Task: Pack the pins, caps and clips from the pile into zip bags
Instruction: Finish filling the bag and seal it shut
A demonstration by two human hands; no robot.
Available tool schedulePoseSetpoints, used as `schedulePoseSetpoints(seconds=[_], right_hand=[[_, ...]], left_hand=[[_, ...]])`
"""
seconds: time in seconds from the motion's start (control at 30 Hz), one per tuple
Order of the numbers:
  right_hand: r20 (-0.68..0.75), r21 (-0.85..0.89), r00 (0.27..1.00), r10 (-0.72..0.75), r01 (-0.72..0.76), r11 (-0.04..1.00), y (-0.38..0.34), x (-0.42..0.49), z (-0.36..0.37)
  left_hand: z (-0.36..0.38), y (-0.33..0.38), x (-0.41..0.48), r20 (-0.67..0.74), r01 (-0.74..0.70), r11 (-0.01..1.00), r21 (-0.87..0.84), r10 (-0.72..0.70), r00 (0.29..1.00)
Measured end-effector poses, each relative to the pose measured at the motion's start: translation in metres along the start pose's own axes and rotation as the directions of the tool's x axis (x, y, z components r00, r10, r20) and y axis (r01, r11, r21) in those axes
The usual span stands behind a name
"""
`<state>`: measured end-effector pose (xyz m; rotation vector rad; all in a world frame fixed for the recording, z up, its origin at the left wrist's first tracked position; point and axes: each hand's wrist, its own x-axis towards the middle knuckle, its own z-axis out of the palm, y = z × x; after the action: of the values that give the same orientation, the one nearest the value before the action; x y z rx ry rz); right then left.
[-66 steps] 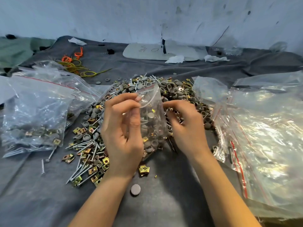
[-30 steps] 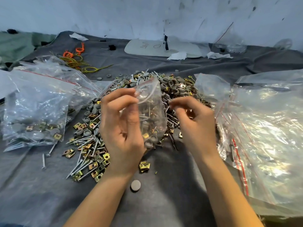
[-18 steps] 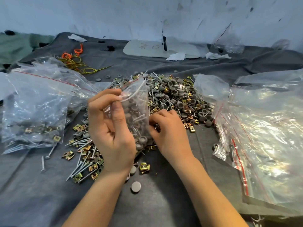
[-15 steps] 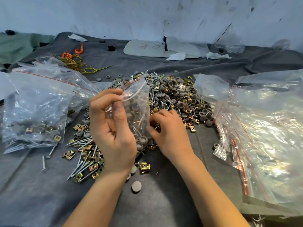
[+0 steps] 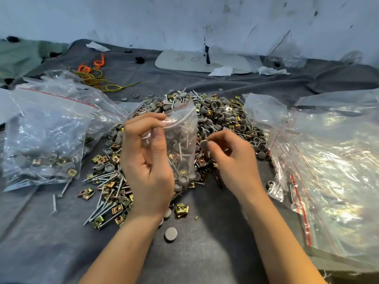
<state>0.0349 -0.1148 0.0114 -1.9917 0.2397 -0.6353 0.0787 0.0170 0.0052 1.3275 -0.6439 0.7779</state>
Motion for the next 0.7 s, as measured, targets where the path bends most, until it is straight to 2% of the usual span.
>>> schedulePoseSetpoints(seconds=[0.07, 0.17, 0.27, 0.33, 0.4, 0.5, 0.6, 0.7], right_hand=[[-0.145, 0.147, 0.986, -0.084, 0.105, 0.984, -0.013, -0.002, -0.011], [-0.33, 0.085, 0.872, -0.362, 0.41, 0.908, -0.037, -0.004, -0.026], [-0.296, -0.192, 0.76, -0.579, 0.546, 0.815, -0.048, -0.003, -0.03], [-0.208, -0.326, 0.748, -0.631, 0.555, 0.765, -0.047, -0.003, -0.031], [-0.139, -0.341, 0.763, -0.631, 0.561, 0.754, -0.044, -0.002, -0.033], [-0.076, -0.227, 0.81, -0.581, 0.554, 0.801, -0.04, -0.003, -0.04], [0.031, 0.036, 0.905, -0.425, 0.424, 0.905, -0.035, -0.004, -0.045], [0.061, 0.221, 0.96, -0.274, 0.255, 0.941, -0.029, -0.005, -0.047]], left_hand=[[0.002, 0.002, -0.002, 0.072, 0.016, 1.0, -0.001, -0.015, 0.997], [0.006, 0.007, -0.007, 0.197, -0.083, 0.996, 0.012, 0.079, 0.977], [0.008, 0.008, -0.01, 0.266, -0.168, 0.985, 0.034, 0.153, 0.952], [0.007, 0.007, -0.01, 0.281, -0.193, 0.981, 0.039, 0.174, 0.944], [0.006, 0.007, -0.011, 0.28, -0.202, 0.979, 0.04, 0.183, 0.942], [0.005, 0.008, -0.01, 0.257, -0.185, 0.982, 0.039, 0.169, 0.952], [0.005, 0.008, -0.009, 0.244, -0.177, 0.984, 0.031, 0.164, 0.956], [0.004, 0.01, -0.008, 0.257, -0.152, 0.988, -0.004, 0.148, 0.955]])
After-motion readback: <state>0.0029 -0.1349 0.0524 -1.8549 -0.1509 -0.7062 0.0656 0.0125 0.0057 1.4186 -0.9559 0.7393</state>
